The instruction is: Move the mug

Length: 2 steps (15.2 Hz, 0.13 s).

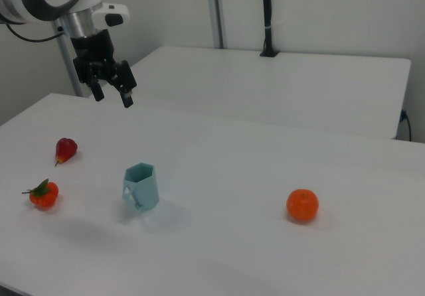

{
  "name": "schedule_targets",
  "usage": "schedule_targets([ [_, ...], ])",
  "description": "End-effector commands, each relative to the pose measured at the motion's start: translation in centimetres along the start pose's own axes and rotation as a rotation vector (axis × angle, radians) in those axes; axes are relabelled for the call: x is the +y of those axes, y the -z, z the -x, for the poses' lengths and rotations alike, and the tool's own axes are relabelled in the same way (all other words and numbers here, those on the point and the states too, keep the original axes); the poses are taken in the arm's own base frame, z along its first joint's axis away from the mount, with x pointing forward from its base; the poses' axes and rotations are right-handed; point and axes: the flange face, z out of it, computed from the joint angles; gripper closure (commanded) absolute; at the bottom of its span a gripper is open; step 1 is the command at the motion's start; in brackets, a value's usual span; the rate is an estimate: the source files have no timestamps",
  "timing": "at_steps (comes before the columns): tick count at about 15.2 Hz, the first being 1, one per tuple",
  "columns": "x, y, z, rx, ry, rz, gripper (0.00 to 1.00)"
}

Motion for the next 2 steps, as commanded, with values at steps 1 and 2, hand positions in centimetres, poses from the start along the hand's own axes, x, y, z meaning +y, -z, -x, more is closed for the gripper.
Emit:
schedule_targets([
  [1, 0.57, -0.14, 0.60, -0.056, 0.024, -0.005, 0.00],
  [2, 0.73, -0.22, 0.69, -0.066, 0.022, -0.006, 0.00],
])
